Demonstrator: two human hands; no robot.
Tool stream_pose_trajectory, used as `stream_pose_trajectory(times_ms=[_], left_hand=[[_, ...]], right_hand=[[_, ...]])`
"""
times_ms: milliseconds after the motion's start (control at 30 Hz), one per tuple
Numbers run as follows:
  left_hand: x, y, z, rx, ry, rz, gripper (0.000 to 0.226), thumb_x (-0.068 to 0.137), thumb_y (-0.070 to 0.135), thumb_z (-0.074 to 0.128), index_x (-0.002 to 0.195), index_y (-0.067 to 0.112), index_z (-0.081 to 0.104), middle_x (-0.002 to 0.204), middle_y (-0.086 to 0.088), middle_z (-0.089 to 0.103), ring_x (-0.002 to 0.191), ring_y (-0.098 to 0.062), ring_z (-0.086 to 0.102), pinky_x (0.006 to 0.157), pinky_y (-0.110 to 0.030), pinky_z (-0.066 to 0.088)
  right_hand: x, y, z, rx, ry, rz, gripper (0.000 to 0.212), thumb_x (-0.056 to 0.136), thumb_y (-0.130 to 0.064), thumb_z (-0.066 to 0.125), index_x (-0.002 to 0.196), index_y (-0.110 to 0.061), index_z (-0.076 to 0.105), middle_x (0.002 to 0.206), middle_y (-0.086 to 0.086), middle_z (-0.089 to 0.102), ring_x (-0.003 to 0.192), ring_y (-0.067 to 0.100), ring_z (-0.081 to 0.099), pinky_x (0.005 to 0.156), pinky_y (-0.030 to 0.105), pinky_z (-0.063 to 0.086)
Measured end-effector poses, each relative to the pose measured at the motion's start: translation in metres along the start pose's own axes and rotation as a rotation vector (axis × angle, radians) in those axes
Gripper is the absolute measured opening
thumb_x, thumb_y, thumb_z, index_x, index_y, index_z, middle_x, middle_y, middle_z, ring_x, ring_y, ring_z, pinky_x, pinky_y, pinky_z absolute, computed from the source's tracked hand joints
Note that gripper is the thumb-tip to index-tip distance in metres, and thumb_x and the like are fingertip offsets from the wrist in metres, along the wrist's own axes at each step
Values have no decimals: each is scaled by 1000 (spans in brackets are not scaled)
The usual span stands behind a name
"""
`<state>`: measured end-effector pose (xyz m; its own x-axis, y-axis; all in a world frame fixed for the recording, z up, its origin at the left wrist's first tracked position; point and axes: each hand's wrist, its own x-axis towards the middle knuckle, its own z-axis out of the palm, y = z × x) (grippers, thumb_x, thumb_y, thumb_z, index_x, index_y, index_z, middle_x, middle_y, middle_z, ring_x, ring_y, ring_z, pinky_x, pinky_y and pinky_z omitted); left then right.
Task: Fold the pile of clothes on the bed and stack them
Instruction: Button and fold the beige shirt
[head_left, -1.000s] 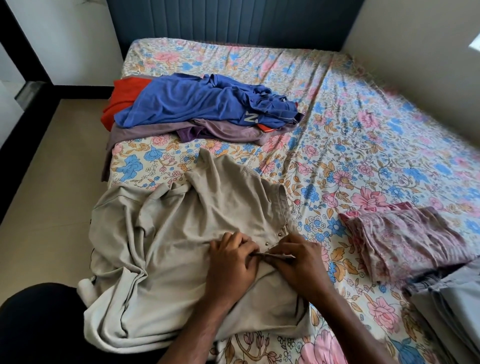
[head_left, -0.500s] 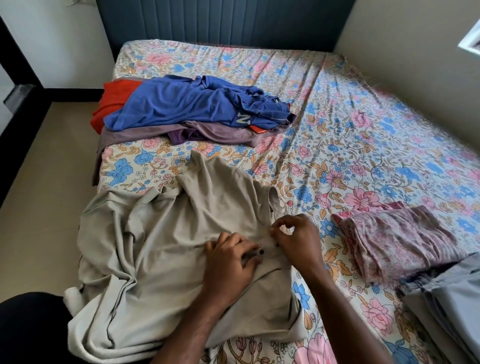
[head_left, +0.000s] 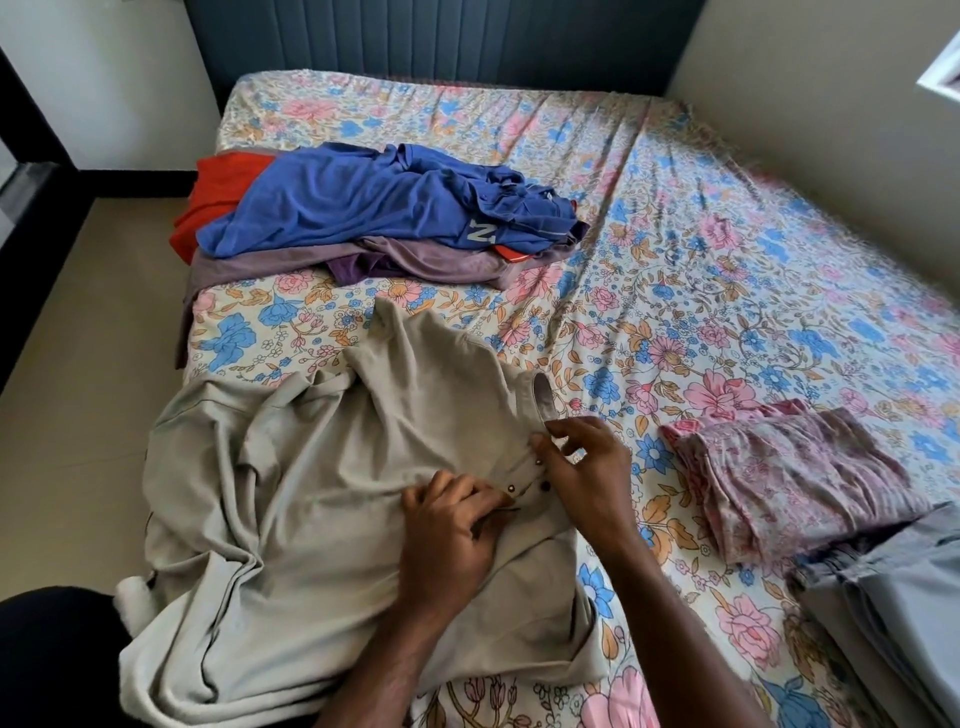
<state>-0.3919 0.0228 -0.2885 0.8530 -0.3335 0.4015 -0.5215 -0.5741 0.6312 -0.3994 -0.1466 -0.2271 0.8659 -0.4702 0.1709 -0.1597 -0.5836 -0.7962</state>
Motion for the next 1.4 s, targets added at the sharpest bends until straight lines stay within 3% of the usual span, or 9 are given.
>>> stream_pose_trajectory(times_ms=[133, 233, 400, 567, 733, 867, 1100, 1267, 1400], left_hand=[[1, 0, 0, -55, 33, -46, 20, 84, 51, 62, 89, 34, 71, 89, 19, 67, 89, -12, 60, 76, -40, 36], [2, -1, 2, -56, 44, -58, 19, 82, 50, 64, 86, 34, 72, 86, 18, 67, 88, -12, 61, 76, -40, 37], [0, -1, 4, -55, 66, -75, 20, 82, 51, 62, 87, 34, 73, 86, 17, 65, 88, -12, 60, 76, -38, 35], [9, 5, 4, -31, 10, -153, 20, 84, 50, 56, 87, 34, 67, 91, 20, 66, 92, -10, 61, 79, -38, 35], [12, 11, 8, 6, 3, -243, 21, 82, 51, 55, 81, 34, 66, 87, 19, 67, 89, -10, 62, 75, -32, 22], [9, 11, 10, 70, 11, -219, 23, 85, 52, 53, 83, 33, 65, 88, 18, 66, 88, -11, 60, 77, -35, 27], [5, 9, 11, 67, 29, -178, 19, 90, 48, 51, 85, 33, 62, 87, 16, 63, 88, -14, 60, 77, -37, 31], [4, 8, 12, 89, 20, -182, 22, 90, 49, 50, 86, 32, 63, 87, 14, 63, 89, -16, 59, 79, -40, 34], [5, 9, 10, 83, 3, -192, 21, 87, 48, 51, 84, 31, 63, 85, 15, 62, 90, -15, 59, 79, -39, 32]], right_hand=[[-2, 1, -10, 260, -400, 204, 18, 103, -38, 58, 108, -21, 59, 96, 3, 69, 85, 16, 66, 76, 46, 57], [5, 6, -11, 174, -536, 243, 42, 83, -31, 84, 116, -24, 60, 105, 0, 76, 95, 12, 74, 86, 41, 61], [4, 10, -9, 59, -517, 218, 33, 72, -28, 89, 96, -15, 71, 92, 5, 77, 88, 24, 74, 84, 54, 58], [7, 6, -21, 187, -575, 227, 26, 79, -1, 83, 102, -6, 71, 99, 14, 77, 97, 34, 73, 89, 57, 57], [14, 1, -25, 154, -660, 240, 37, 77, -22, 84, 106, -4, 69, 103, 19, 74, 99, 39, 71, 89, 59, 56], [12, 8, -22, 162, -610, 235, 18, 81, -11, 83, 92, -4, 70, 89, 14, 75, 77, 23, 68, 73, 43, 59], [6, 10, -16, 335, -562, 285, 12, 86, 4, 76, 92, -4, 69, 83, 6, 77, 76, 14, 73, 73, 28, 61], [3, 13, -15, 390, -562, 252, 20, 85, 1, 78, 104, 3, 70, 102, 19, 77, 101, 40, 72, 94, 52, 57], [-2, 11, -19, 389, -586, 193, 13, 88, 2, 75, 100, -3, 72, 100, 12, 78, 95, 26, 75, 85, 35, 61]])
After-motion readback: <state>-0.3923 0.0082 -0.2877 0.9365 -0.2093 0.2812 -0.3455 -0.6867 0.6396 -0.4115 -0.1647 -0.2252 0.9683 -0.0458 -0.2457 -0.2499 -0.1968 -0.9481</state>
